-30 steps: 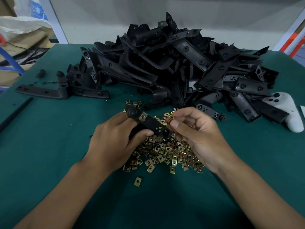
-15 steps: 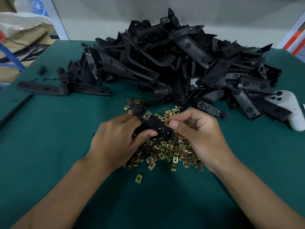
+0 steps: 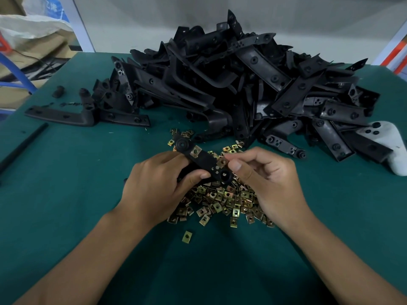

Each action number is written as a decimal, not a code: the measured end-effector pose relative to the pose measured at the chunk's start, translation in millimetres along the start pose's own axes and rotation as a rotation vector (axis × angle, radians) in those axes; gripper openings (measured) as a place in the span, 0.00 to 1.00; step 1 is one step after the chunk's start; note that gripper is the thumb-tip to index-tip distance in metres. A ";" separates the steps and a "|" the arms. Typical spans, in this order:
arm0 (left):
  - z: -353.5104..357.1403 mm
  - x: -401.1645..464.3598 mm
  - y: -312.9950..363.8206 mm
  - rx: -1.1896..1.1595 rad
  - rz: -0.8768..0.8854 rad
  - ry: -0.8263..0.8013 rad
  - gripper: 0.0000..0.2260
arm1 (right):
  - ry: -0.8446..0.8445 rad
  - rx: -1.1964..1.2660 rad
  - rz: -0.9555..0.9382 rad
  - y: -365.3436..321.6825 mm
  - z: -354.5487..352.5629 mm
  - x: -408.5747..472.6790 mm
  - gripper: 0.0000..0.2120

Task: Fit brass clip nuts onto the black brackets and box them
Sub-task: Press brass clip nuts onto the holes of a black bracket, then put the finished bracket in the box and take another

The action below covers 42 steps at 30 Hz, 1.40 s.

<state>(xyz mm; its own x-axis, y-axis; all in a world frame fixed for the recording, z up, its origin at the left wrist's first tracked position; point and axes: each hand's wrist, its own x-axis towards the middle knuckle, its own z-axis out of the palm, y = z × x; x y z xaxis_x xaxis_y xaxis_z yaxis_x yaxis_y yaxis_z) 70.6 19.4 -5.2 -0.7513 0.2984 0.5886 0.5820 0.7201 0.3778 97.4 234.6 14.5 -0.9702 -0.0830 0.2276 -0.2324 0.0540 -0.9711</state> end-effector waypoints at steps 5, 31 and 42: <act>-1.5 -1.5 -3.2 0.003 -0.001 -0.003 0.26 | -0.047 -0.142 -0.060 3.4 -1.0 -1.3 0.08; 16.8 15.6 145.1 -0.332 0.179 -0.391 0.18 | 0.627 -0.718 -0.293 -83.5 -131.6 -151.1 0.15; 116.0 -58.2 347.0 -0.442 0.663 -0.672 0.17 | 1.280 -0.946 0.126 -78.8 -186.0 -382.4 0.15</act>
<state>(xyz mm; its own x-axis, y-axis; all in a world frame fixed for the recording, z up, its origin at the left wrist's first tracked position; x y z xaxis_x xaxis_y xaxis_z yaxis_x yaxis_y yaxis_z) 280.2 324.6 8.8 -0.1786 0.9354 0.3053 0.9014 0.0312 0.4319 474.0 447.2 17.3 -0.2873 0.7953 0.5338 0.3661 0.6062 -0.7061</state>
